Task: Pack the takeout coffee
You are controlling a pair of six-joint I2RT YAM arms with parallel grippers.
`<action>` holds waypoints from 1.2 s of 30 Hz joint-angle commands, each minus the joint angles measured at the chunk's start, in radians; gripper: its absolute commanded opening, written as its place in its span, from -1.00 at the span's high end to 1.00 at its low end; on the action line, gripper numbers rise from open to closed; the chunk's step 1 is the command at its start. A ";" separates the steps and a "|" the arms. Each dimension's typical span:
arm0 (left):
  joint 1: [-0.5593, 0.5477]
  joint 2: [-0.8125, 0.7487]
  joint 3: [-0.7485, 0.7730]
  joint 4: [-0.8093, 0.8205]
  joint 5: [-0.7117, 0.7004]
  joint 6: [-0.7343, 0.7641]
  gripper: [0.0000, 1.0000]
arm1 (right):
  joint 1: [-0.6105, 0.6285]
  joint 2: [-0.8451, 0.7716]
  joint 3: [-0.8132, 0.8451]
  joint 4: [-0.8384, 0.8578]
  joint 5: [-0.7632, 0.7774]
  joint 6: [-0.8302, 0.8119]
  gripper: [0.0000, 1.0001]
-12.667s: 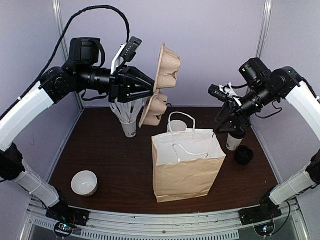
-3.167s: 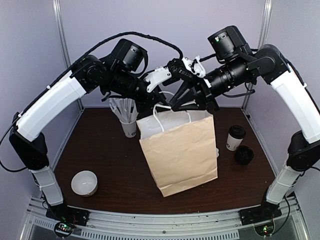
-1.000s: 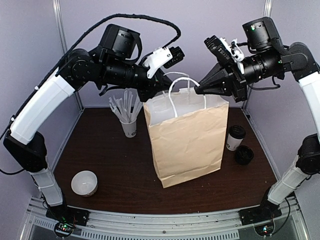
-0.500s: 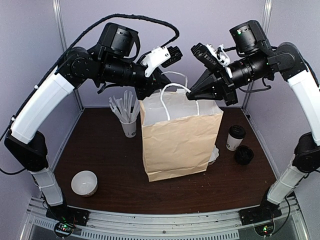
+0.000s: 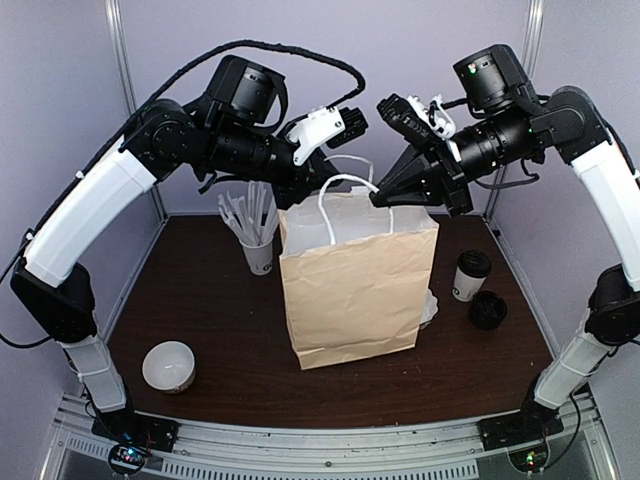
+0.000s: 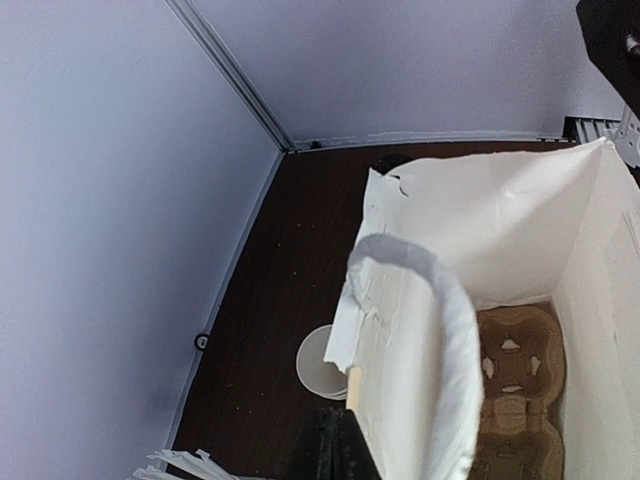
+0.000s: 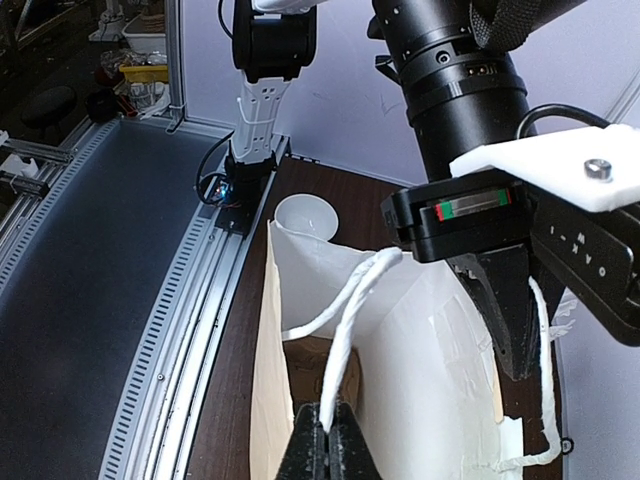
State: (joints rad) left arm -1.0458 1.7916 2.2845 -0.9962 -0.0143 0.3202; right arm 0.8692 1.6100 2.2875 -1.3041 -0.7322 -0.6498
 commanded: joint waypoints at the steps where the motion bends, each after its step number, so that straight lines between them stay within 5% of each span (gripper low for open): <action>1: 0.012 0.002 -0.009 0.037 0.014 0.013 1.00 | 0.007 -0.002 -0.018 0.007 -0.001 -0.012 1.00; 31: 0.066 0.005 -0.088 0.043 0.106 -0.048 1.00 | 0.005 -0.027 -0.135 0.030 0.064 -0.017 1.00; 32: 0.068 0.005 -0.091 0.043 0.105 -0.049 0.86 | 0.005 -0.027 -0.135 0.030 0.066 -0.017 0.93; 34: 0.068 0.005 -0.099 0.048 0.075 -0.056 -0.09 | 0.005 -0.028 -0.128 0.023 0.073 -0.019 0.37; 36: 0.069 0.005 -0.109 0.056 -0.004 -0.065 -0.57 | -0.004 -0.031 -0.118 0.017 0.079 -0.017 -0.18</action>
State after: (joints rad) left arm -0.9878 1.7920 2.1929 -0.9939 0.0639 0.2787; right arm 0.8692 1.6081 2.1571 -1.2919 -0.6750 -0.6598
